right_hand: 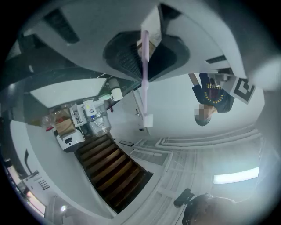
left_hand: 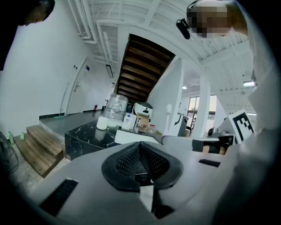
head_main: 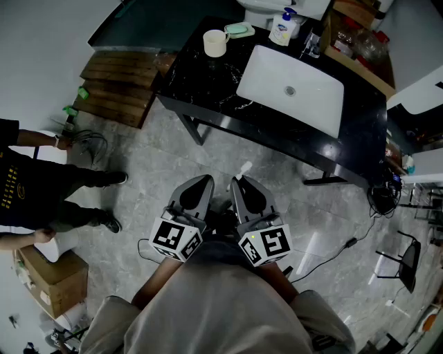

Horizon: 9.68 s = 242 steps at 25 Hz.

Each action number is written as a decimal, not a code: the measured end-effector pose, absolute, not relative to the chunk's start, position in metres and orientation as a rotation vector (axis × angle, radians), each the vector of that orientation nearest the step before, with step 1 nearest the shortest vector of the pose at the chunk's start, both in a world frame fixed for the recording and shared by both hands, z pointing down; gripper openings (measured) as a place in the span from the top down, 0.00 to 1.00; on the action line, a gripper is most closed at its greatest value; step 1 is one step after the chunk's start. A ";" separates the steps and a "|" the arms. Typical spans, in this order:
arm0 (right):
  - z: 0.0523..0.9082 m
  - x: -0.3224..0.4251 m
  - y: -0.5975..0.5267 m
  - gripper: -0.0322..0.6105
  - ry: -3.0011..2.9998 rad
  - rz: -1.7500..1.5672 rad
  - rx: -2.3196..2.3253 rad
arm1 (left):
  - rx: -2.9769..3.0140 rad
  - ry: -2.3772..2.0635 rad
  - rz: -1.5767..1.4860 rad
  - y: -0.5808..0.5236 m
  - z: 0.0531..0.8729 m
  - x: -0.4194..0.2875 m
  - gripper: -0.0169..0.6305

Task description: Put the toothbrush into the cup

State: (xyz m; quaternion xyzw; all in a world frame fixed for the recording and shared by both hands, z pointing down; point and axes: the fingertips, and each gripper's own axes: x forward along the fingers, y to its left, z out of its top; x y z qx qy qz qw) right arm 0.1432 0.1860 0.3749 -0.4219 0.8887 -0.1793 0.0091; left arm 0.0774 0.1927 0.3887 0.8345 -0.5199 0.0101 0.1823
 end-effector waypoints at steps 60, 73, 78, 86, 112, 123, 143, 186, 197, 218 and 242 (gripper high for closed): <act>0.344 -0.037 0.054 0.87 2.697 -0.418 -1.405 | 2.503 -1.200 -0.130 0.049 0.371 -0.098 0.96; 0.349 -0.046 -0.046 0.87 2.667 -0.444 -1.428 | 2.548 -1.142 -0.071 -0.051 0.370 -0.102 0.96; 0.349 -0.045 -0.088 0.87 2.645 -0.451 -1.444 | 2.564 -1.104 -0.055 -0.092 0.370 -0.097 0.96; 0.353 -0.030 -0.145 0.87 2.603 -0.450 -1.488 | 2.571 -1.042 -0.024 -0.150 0.376 -0.084 0.96; 0.351 0.014 -0.225 0.87 2.291 -0.461 -1.758 | 2.762 -0.696 0.172 -0.244 0.371 -0.044 0.96; 0.358 -0.010 -0.250 0.87 2.050 -0.432 -2.027 | 2.856 -0.296 0.237 -0.283 0.382 -0.060 0.96; 0.331 0.005 -0.300 0.87 1.828 -0.169 -2.319 | 2.793 0.028 0.232 -0.311 0.403 -0.088 0.96; 0.444 0.015 -0.319 0.87 1.773 -0.476 -2.498 | 2.641 0.082 0.214 -0.304 0.419 -0.097 0.96; 0.455 0.015 -0.315 0.87 1.753 -0.502 -2.553 | 2.622 0.073 0.217 -0.303 0.420 -0.099 0.96; 0.456 0.012 -0.308 0.87 1.738 -0.496 -2.578 | 2.608 0.087 0.224 -0.301 0.427 -0.097 0.96; 0.412 -0.007 -0.276 0.94 1.743 -0.449 -2.542 | 2.620 0.172 0.180 -0.297 0.405 -0.070 0.96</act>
